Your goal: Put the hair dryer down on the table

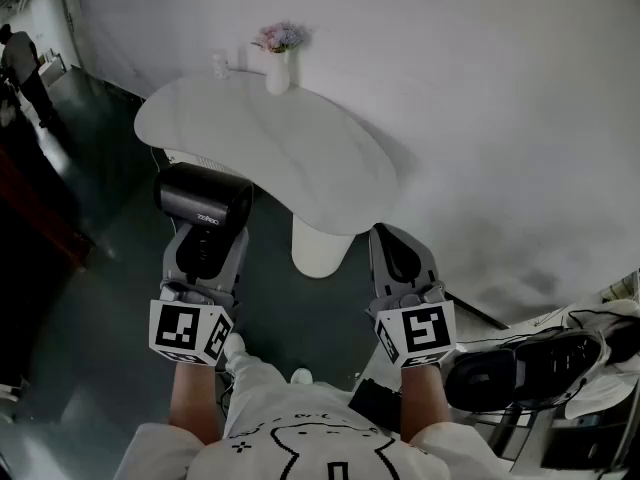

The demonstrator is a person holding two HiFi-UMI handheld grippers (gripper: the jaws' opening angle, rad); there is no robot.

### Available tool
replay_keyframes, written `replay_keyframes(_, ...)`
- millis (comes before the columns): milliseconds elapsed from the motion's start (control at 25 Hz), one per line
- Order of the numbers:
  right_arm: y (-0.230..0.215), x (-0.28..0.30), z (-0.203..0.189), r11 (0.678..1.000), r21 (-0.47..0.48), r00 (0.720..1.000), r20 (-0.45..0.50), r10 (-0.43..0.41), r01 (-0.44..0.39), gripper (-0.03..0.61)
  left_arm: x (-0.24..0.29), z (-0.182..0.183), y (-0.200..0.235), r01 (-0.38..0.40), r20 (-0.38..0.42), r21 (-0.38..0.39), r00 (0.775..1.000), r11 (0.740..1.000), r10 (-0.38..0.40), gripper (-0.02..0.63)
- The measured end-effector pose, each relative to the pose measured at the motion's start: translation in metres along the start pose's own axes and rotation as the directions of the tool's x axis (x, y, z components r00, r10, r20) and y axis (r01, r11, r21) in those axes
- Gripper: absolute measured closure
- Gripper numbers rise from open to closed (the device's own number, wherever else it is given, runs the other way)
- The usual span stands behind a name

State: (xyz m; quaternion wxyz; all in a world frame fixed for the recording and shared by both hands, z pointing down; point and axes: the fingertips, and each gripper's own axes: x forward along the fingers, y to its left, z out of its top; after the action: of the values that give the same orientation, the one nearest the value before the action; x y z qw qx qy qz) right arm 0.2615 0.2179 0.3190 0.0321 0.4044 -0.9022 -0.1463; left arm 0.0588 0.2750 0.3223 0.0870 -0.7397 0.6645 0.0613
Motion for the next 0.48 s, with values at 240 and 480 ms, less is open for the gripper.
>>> replay_keyframes(240, -0.020, -0.005, 0.003, 0.999, 0.032, 1.000, 0.019, -0.019, 0.019, 0.583, 0.014, 0.005, -0.013, -0.001, 0.003, 0.008, 1.000, 1.000, 0.001, 0.367)
replay_keyframes(480, -0.043, 0.011, 0.004, 0.997, 0.073, 1.000, 0.008, -0.009, 0.009, 0.583, 0.035, 0.016, -0.012, -0.017, -0.019, 0.020, 1.000, 1.000, 0.017, 0.367)
